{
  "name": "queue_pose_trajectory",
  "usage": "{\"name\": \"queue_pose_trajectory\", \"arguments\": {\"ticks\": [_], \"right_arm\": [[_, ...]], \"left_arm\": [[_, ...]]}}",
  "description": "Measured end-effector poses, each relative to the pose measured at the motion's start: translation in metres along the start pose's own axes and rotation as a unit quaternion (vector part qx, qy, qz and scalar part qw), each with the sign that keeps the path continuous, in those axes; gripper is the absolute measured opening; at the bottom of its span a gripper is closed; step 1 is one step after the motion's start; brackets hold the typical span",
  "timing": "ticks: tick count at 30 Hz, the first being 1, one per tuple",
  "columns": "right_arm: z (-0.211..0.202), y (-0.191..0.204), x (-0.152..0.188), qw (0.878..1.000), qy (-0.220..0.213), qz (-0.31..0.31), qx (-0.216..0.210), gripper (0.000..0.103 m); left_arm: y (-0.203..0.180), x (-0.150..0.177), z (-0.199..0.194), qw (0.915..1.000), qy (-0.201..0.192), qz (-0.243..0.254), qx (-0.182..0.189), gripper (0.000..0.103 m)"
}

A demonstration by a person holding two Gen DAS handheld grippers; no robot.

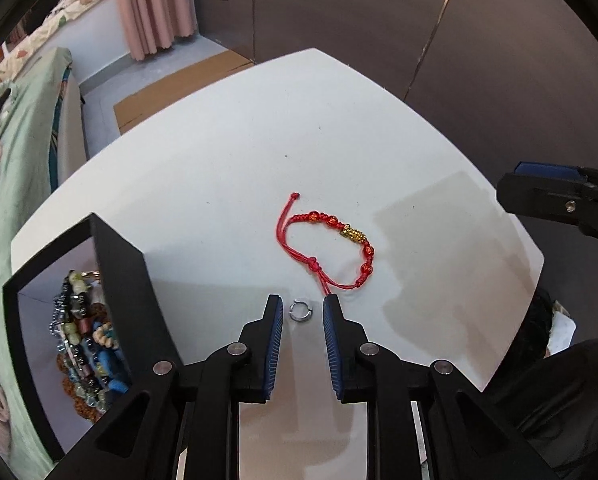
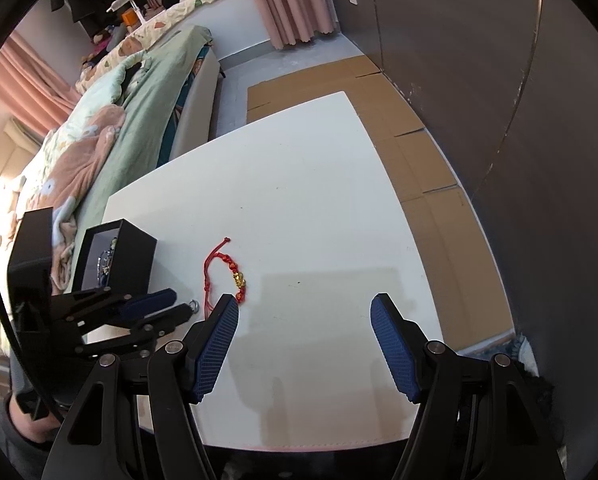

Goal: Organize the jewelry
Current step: 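Move the left tool to the small silver ring and grasp it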

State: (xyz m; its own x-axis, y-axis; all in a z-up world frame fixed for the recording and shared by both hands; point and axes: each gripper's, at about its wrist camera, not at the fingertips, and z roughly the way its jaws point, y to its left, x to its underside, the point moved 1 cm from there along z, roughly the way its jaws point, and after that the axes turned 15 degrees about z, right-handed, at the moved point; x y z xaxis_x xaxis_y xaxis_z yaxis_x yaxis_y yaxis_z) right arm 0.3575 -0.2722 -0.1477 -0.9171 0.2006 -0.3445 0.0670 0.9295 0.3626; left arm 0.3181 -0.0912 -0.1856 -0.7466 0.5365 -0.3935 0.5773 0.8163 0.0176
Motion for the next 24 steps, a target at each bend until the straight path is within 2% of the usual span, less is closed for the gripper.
{"name": "queue_pose_trajectory", "arguments": {"ticks": [8, 11, 13, 18, 21, 23, 24], "right_arm": [[0.006, 0.001, 0.0, 1.0, 0.007, 0.001, 0.005, 0.069], [0.014, 0.004, -0.002, 1.0, 0.014, 0.002, 0.008, 0.069], [0.018, 0.007, -0.002, 1.0, 0.018, 0.002, 0.011, 0.069], [0.032, 0.018, 0.0, 1.0, 0.026, -0.006, 0.016, 0.067], [0.043, 0.025, -0.002, 0.999, 0.028, -0.01, 0.014, 0.06], [0.053, 0.03, -0.002, 0.999, 0.035, -0.011, 0.015, 0.051], [0.057, 0.034, -0.002, 0.999, 0.038, -0.016, 0.014, 0.051]], "left_arm": [[-0.004, -0.002, 0.012, 0.9998, 0.014, 0.009, -0.012, 0.022], [-0.001, 0.001, 0.01, 0.9998, 0.008, 0.006, -0.014, 0.013], [0.004, 0.001, 0.008, 1.0, 0.001, -0.006, 0.004, 0.013], [0.018, -0.001, -0.017, 0.999, -0.036, -0.027, -0.003, 0.013], [0.026, -0.001, -0.032, 0.9977, -0.056, -0.039, -0.002, 0.013], [0.031, -0.001, -0.04, 0.9968, -0.065, -0.046, 0.0, 0.013], [0.034, -0.001, -0.043, 0.9965, -0.069, -0.048, -0.002, 0.013]]}}
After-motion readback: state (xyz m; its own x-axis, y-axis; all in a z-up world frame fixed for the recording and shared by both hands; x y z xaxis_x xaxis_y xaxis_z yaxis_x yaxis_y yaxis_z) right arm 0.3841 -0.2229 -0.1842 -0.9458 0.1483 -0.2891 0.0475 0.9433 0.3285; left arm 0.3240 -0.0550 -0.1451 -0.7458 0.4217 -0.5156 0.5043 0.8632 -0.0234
